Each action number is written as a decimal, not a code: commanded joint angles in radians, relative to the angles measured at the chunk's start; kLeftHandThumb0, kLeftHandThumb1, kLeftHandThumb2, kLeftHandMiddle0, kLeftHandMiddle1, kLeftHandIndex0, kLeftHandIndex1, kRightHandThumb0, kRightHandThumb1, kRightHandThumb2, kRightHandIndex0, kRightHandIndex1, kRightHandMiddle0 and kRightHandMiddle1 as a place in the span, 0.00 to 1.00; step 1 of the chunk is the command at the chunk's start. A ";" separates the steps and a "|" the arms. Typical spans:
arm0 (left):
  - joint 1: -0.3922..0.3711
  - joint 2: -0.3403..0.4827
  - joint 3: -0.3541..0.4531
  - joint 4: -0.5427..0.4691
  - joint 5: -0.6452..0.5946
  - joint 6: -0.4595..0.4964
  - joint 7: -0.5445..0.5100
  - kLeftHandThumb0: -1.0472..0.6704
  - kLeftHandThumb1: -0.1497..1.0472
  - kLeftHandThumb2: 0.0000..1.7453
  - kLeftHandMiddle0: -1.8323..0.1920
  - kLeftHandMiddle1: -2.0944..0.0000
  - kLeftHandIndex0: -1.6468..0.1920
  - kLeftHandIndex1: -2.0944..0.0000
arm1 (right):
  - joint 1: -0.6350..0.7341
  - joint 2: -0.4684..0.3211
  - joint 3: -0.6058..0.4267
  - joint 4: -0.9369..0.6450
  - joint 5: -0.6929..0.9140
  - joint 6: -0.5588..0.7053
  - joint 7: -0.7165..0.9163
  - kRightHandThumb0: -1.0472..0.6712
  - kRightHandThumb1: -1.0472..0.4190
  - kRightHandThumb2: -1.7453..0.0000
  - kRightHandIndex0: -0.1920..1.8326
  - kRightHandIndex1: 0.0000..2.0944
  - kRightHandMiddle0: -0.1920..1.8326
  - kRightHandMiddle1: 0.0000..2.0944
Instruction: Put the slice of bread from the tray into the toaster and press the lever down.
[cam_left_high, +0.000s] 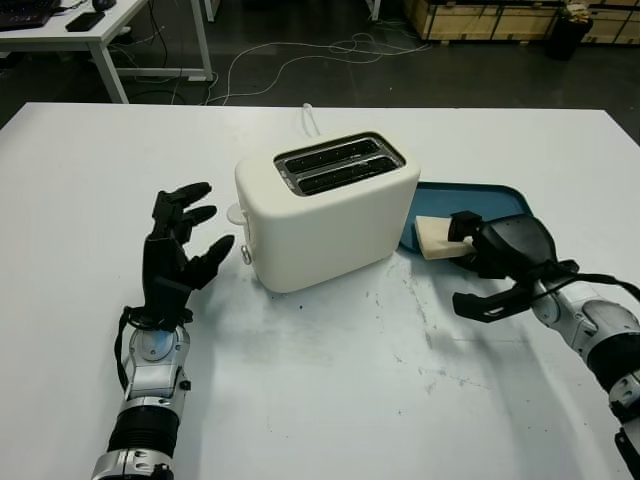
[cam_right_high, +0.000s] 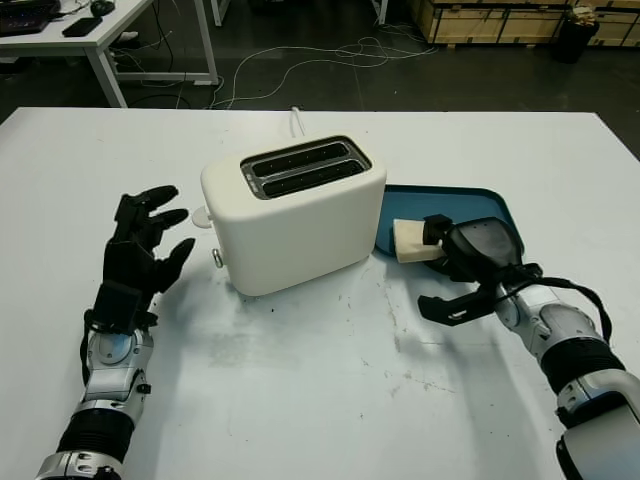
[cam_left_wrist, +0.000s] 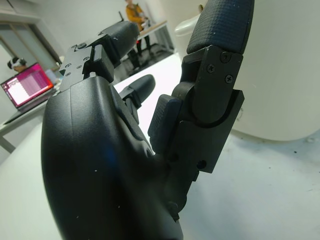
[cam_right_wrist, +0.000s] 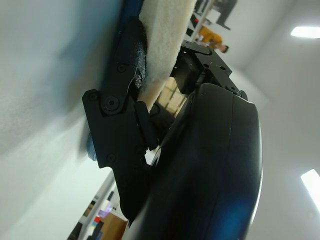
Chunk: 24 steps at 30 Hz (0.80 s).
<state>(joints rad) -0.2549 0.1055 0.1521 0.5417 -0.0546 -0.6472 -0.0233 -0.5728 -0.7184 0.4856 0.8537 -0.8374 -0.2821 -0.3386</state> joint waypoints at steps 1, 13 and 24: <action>-0.019 0.000 0.003 0.007 -0.001 -0.024 0.001 0.00 0.89 0.07 0.91 0.43 0.90 0.48 | 0.016 -0.014 0.014 -0.021 -0.020 0.020 0.035 0.21 0.09 0.58 0.65 0.83 0.46 0.77; -0.025 0.002 0.004 0.029 0.007 -0.035 0.012 0.00 0.89 0.07 0.91 0.42 0.90 0.47 | 0.044 -0.007 -0.037 -0.047 -0.015 0.033 -0.105 0.31 0.09 0.65 0.66 0.83 0.50 0.83; -0.033 0.002 0.003 0.051 0.001 -0.047 0.008 0.00 0.89 0.07 0.91 0.41 0.90 0.47 | 0.017 -0.033 -0.103 -0.052 -0.040 0.028 -0.307 0.34 0.09 0.73 0.65 0.83 0.48 0.83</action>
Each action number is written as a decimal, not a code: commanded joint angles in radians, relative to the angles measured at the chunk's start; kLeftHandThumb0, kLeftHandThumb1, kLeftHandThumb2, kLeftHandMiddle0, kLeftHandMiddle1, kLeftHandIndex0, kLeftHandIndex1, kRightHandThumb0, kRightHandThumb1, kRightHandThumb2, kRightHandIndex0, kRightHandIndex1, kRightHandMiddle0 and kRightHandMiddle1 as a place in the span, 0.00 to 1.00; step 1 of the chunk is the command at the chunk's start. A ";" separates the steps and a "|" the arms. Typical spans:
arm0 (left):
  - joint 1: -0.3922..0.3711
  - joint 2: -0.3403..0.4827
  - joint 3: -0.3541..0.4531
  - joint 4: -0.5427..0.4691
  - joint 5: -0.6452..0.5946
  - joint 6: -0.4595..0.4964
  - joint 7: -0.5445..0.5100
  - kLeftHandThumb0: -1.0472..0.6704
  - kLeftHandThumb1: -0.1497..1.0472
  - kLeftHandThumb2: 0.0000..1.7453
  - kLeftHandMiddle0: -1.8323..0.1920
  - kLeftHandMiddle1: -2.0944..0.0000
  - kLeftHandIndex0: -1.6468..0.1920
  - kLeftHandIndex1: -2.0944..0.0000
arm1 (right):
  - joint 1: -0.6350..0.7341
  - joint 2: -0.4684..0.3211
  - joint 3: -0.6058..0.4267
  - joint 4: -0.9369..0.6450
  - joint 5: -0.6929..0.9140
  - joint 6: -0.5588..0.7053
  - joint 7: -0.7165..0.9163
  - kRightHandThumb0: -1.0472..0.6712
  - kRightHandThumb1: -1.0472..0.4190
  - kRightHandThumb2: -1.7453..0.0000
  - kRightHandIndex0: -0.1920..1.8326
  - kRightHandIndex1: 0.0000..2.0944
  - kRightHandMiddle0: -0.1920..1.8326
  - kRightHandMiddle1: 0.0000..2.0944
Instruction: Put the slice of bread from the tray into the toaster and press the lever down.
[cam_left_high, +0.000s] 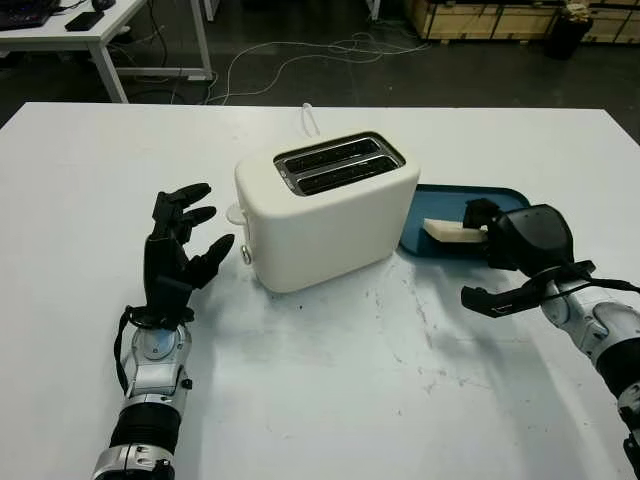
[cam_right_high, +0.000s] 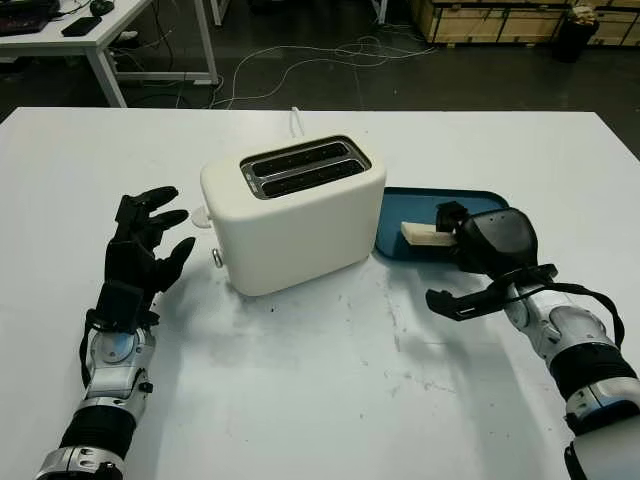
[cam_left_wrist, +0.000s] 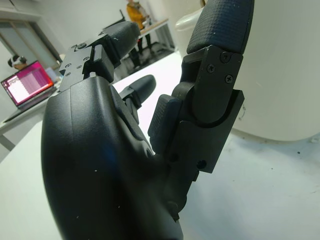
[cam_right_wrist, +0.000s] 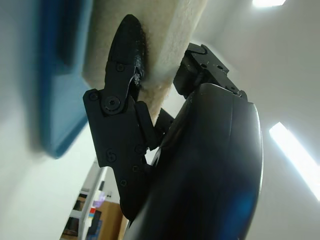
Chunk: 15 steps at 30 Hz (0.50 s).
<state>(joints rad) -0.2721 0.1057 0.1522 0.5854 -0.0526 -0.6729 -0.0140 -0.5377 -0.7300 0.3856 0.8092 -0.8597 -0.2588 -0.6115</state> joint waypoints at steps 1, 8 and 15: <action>-0.016 0.003 0.003 0.008 -0.001 -0.021 -0.003 0.00 0.89 0.07 0.91 0.41 0.90 0.47 | -0.027 -0.030 -0.003 -0.011 -0.024 0.009 -0.035 0.33 0.09 0.71 0.65 0.83 0.46 0.83; -0.018 0.000 0.004 0.012 -0.009 -0.018 -0.016 0.00 0.89 0.06 0.91 0.41 0.90 0.46 | -0.063 -0.083 -0.109 -0.063 0.119 -0.086 0.140 0.31 0.09 0.71 0.52 0.83 0.38 0.81; -0.024 0.003 0.004 0.026 -0.004 -0.021 -0.018 0.00 0.89 0.07 0.91 0.41 0.90 0.47 | -0.142 -0.190 -0.275 -0.146 0.486 -0.193 0.701 0.36 0.09 0.80 0.57 0.83 0.46 0.83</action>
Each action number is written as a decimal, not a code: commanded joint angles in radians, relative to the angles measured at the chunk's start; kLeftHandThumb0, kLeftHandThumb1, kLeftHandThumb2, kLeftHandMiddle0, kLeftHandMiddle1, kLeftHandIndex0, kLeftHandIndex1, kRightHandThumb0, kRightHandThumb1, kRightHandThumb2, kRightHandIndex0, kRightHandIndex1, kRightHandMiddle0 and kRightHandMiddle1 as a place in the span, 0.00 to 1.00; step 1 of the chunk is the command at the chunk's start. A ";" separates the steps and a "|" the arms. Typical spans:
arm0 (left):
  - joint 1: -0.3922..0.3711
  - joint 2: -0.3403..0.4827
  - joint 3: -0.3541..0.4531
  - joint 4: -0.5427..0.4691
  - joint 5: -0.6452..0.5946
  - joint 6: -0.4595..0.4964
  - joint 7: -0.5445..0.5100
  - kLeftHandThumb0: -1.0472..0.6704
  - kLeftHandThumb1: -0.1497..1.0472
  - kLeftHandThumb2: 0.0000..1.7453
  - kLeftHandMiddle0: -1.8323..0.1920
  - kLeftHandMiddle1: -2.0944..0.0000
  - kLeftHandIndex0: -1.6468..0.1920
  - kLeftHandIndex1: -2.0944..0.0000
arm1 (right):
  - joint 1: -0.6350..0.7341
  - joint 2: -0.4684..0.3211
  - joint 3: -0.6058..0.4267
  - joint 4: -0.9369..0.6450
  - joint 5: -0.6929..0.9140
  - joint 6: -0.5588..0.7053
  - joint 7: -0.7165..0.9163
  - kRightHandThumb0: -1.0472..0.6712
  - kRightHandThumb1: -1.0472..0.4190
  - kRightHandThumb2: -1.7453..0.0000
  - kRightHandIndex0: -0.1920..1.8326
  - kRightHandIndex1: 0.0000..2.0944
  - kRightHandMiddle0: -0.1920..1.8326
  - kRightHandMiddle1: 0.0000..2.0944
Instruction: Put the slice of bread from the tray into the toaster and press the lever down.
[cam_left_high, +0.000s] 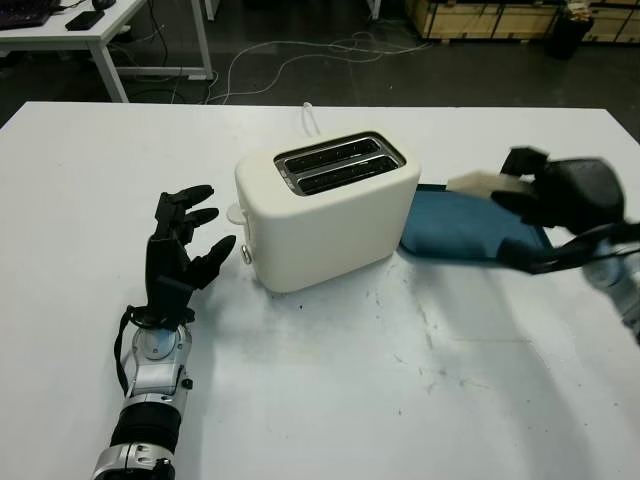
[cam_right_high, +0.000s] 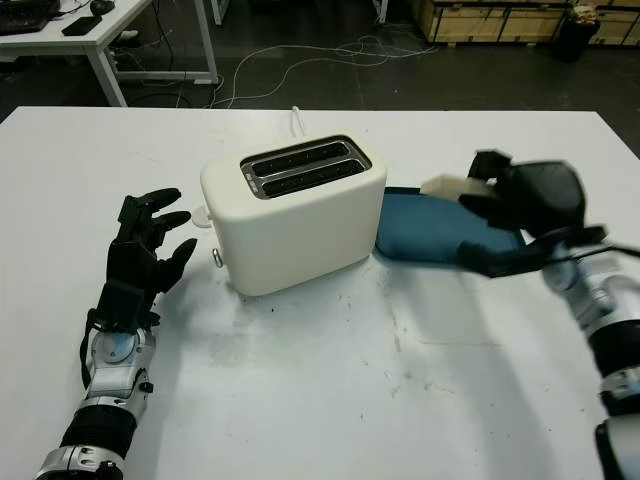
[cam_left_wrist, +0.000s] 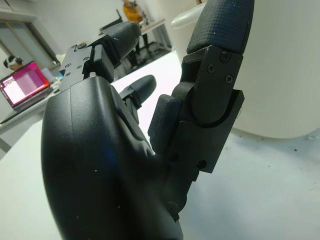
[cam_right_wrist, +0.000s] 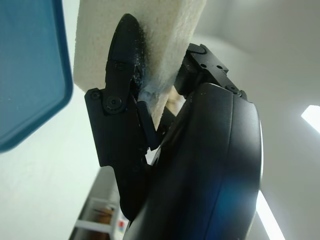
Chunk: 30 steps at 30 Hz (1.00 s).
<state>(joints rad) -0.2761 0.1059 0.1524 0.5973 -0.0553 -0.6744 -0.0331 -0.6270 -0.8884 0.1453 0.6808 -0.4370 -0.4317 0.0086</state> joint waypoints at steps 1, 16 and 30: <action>-0.022 0.003 0.003 0.017 0.001 -0.019 0.003 0.00 0.89 0.07 0.91 0.41 0.90 0.46 | -0.080 -0.045 -0.051 -0.028 0.100 0.012 0.161 0.35 0.09 0.82 0.58 0.83 0.48 0.83; -0.059 0.003 0.001 0.089 0.017 -0.055 0.016 0.00 0.89 0.07 0.91 0.40 0.90 0.45 | -0.631 0.000 -0.096 0.047 0.353 0.400 0.897 0.30 0.10 0.97 0.63 0.82 0.58 0.80; -0.083 0.003 -0.003 0.129 0.022 -0.079 0.034 0.00 0.89 0.08 0.91 0.38 0.90 0.44 | -0.882 0.273 -0.031 0.214 0.360 0.568 1.078 0.34 0.09 0.88 0.68 0.83 0.58 0.83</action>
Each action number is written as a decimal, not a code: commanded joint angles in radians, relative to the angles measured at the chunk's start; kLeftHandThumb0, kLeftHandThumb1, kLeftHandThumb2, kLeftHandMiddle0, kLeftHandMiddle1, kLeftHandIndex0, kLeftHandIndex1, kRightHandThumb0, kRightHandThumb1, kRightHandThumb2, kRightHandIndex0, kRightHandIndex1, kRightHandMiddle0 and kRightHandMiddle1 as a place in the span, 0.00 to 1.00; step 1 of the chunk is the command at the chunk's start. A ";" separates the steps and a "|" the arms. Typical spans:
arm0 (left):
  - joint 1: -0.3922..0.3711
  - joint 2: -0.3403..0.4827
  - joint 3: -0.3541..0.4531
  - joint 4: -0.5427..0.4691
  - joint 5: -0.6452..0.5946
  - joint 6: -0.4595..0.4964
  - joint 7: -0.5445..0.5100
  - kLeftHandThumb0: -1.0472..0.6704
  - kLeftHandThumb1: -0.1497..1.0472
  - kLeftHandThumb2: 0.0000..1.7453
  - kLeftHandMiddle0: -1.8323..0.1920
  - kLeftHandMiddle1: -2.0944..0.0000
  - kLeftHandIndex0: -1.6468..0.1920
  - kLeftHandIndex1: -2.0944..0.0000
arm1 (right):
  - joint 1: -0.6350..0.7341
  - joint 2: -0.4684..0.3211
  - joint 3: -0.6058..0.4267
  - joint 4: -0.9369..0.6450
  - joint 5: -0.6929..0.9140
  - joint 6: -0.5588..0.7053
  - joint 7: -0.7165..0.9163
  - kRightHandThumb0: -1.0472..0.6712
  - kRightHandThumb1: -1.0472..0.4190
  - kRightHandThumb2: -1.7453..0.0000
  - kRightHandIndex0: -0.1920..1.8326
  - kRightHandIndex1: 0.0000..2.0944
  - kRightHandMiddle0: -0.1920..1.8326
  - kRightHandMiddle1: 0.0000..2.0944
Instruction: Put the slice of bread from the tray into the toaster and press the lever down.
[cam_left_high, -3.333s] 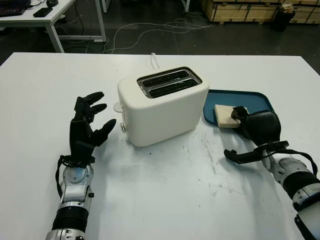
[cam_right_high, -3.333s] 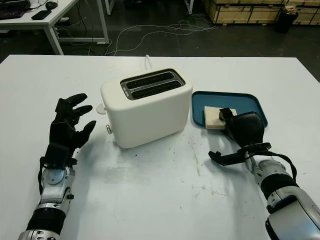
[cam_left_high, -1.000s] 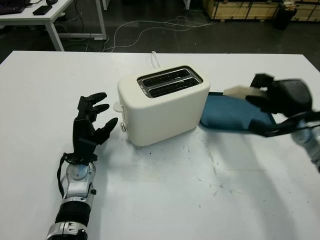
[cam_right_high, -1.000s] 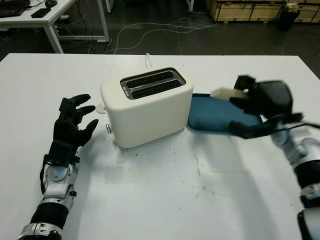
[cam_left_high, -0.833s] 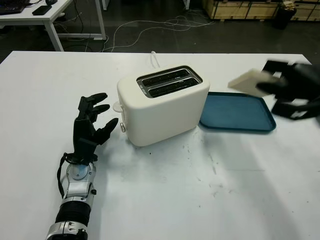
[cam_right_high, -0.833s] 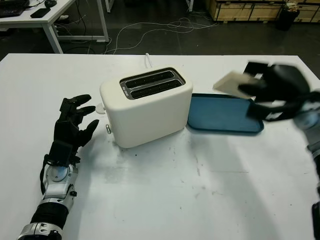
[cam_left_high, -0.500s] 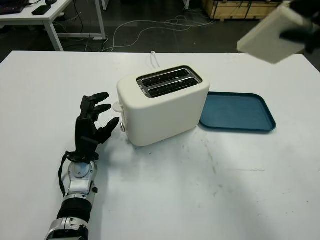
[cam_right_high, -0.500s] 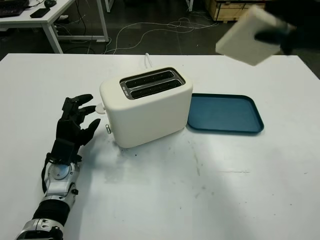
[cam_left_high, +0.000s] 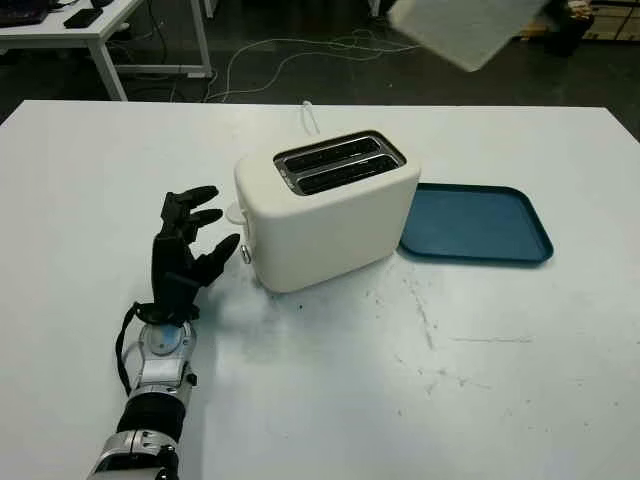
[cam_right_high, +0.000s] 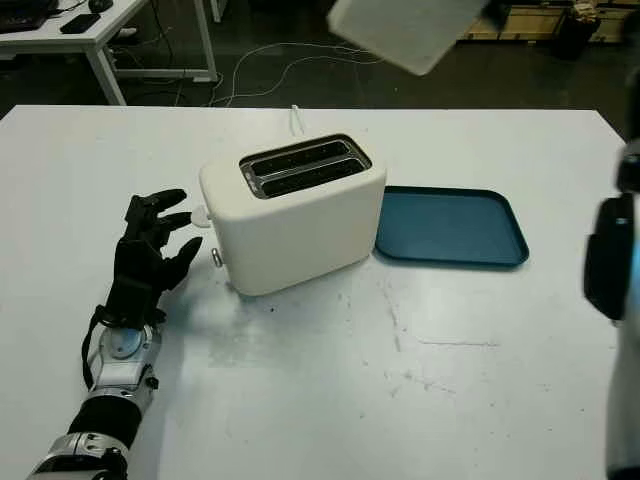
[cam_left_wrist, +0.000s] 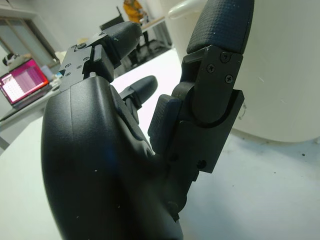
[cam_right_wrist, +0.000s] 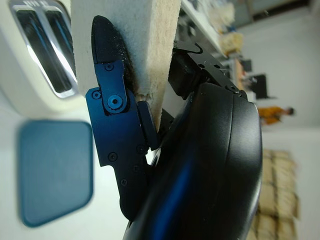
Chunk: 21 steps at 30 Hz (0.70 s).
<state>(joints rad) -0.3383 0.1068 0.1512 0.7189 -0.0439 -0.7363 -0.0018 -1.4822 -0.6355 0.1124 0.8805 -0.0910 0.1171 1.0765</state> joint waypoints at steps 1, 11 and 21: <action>-0.022 0.002 0.000 0.008 0.004 -0.016 -0.001 0.00 0.89 0.08 0.91 0.38 0.90 0.44 | -0.028 0.037 0.007 0.022 0.010 0.012 0.011 0.34 0.09 0.87 0.67 0.83 0.58 0.83; -0.069 0.018 0.012 0.077 0.001 -0.039 0.001 0.00 0.89 0.08 0.91 0.38 0.90 0.43 | -0.013 0.146 0.047 0.162 -0.037 -0.127 -0.028 0.29 0.09 0.84 0.62 0.83 0.53 0.83; -0.138 0.045 0.015 0.171 0.007 -0.049 0.013 0.00 0.89 0.09 0.91 0.36 0.90 0.42 | 0.028 0.200 0.064 0.257 -0.078 -0.239 -0.099 0.29 0.09 0.83 0.60 0.83 0.52 0.83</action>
<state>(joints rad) -0.4436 0.1453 0.1621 0.8725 -0.0437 -0.7782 0.0101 -1.4740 -0.4435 0.1701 1.1256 -0.1559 -0.0945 1.0023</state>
